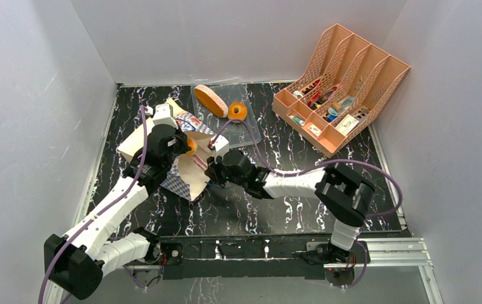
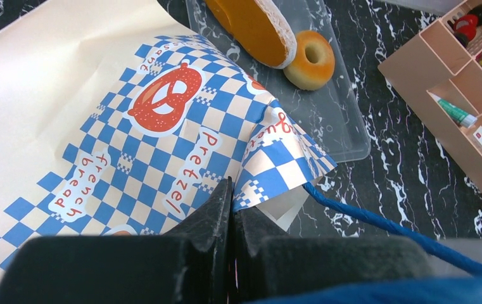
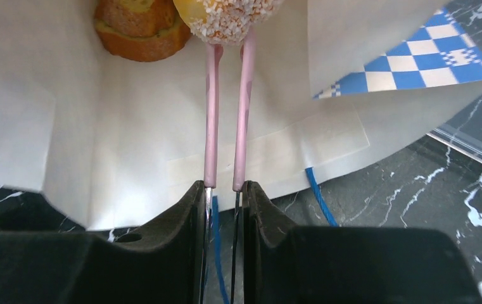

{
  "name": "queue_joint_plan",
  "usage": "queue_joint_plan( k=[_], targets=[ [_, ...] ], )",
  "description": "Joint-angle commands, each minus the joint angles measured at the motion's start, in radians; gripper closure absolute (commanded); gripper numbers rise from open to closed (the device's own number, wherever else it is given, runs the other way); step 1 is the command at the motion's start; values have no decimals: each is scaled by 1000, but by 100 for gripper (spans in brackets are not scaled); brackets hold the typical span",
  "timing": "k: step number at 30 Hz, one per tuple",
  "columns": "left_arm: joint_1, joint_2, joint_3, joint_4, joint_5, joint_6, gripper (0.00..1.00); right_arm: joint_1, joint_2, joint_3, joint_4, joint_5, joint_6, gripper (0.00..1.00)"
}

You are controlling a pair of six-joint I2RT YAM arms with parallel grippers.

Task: Take the fake bread out of the paper bag
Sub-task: Take out the fake bread from the paper bag, then place the fake bread in the container.

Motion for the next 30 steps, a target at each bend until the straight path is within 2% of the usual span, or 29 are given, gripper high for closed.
queue_joint_plan(
  k=[1,10,20,25,30],
  targets=[
    [-2,-9,55,-62,-87,-8,100,14,-139,-40,5,48,8,100],
    [0,17,130,-135,-279,18,100,17,-377,-120,-109,157,19,100],
    [8,72,165,-152,-330,47,100,17,-545,-144,-215,265,43,100],
    [16,56,167,-164,-333,57,100,8,-523,-100,-266,383,42,100],
    [21,35,177,-177,-323,73,100,-68,-420,-24,-265,370,38,100]
  ],
)
